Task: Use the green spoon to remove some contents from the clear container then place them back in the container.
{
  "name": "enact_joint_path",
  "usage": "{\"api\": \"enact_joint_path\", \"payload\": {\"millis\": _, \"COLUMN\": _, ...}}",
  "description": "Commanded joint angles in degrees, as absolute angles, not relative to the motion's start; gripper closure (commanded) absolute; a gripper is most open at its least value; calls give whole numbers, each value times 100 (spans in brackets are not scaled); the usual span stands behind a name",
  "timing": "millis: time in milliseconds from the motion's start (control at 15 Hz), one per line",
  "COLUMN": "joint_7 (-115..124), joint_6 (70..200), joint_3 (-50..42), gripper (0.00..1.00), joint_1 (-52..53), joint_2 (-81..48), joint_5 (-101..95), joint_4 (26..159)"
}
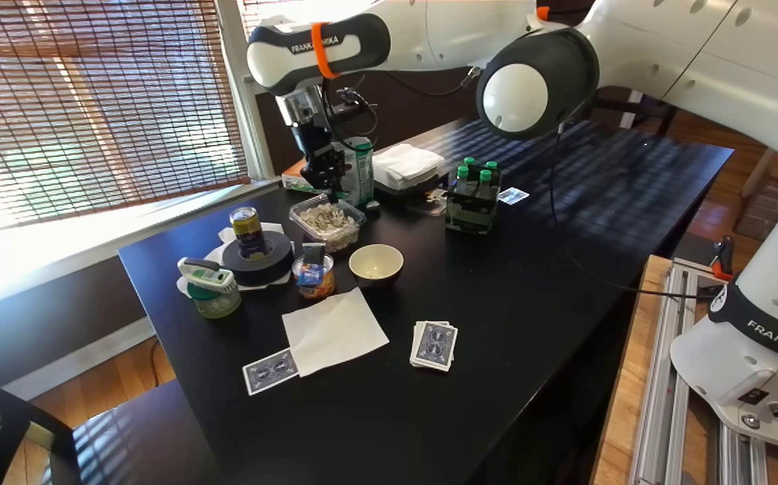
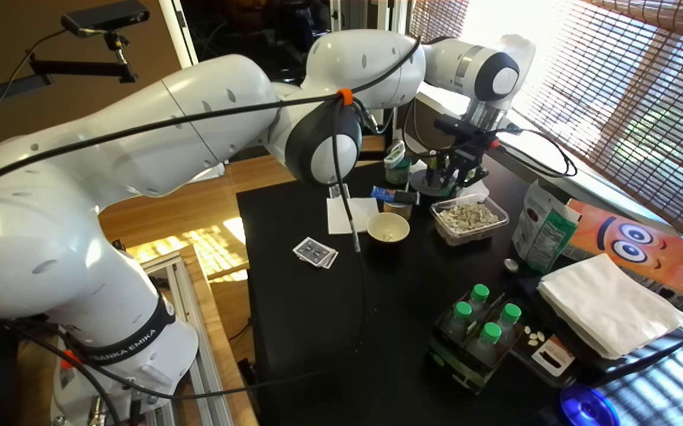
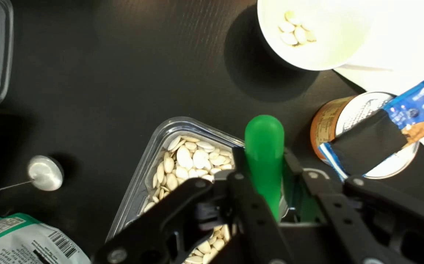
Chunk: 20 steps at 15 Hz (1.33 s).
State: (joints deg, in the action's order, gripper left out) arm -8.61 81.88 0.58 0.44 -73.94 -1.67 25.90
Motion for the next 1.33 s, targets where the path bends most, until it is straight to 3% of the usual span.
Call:
{"api": "enact_joint_path", "payload": {"millis": 0, "joint_7": -995, "joint_6": 7859, "joint_3": 96, "gripper": 94, "joint_1": -57, "joint_2": -7189, "joint_5": -107, "joint_4": 2714}}
{"api": "enact_joint_path", "payload": {"millis": 667, "joint_7": -924, "joint_6": 8116, "joint_3": 125, "gripper": 94, "joint_1": -211, "joint_2": -7349, "joint_5": -47, "joint_4": 2609}}
{"api": "enact_joint_path", "payload": {"millis": 733, "joint_7": -962, "joint_6": 7994, "joint_3": 58, "gripper": 75, "joint_1": -171, "joint_2": -7301, "joint_5": -141, "joint_4": 2597}}
{"api": "enact_joint_path", "payload": {"millis": 1133, "joint_7": -959, "joint_6": 8023, "joint_3": 61, "gripper": 75, "joint_1": -172, "joint_2": -7385, "joint_5": -138, "joint_4": 2533}}
{"api": "enact_joint_path", "payload": {"millis": 1200, "joint_7": -959, "joint_6": 8024, "joint_3": 61, "gripper": 94, "joint_1": -172, "joint_2": -7384, "joint_5": -138, "joint_4": 2534}}
{"api": "enact_joint_path", "payload": {"millis": 1267, "joint_7": -871, "joint_6": 8104, "joint_3": 59, "gripper": 94, "joint_1": -133, "joint_2": -7370, "joint_5": -134, "joint_4": 2488}}
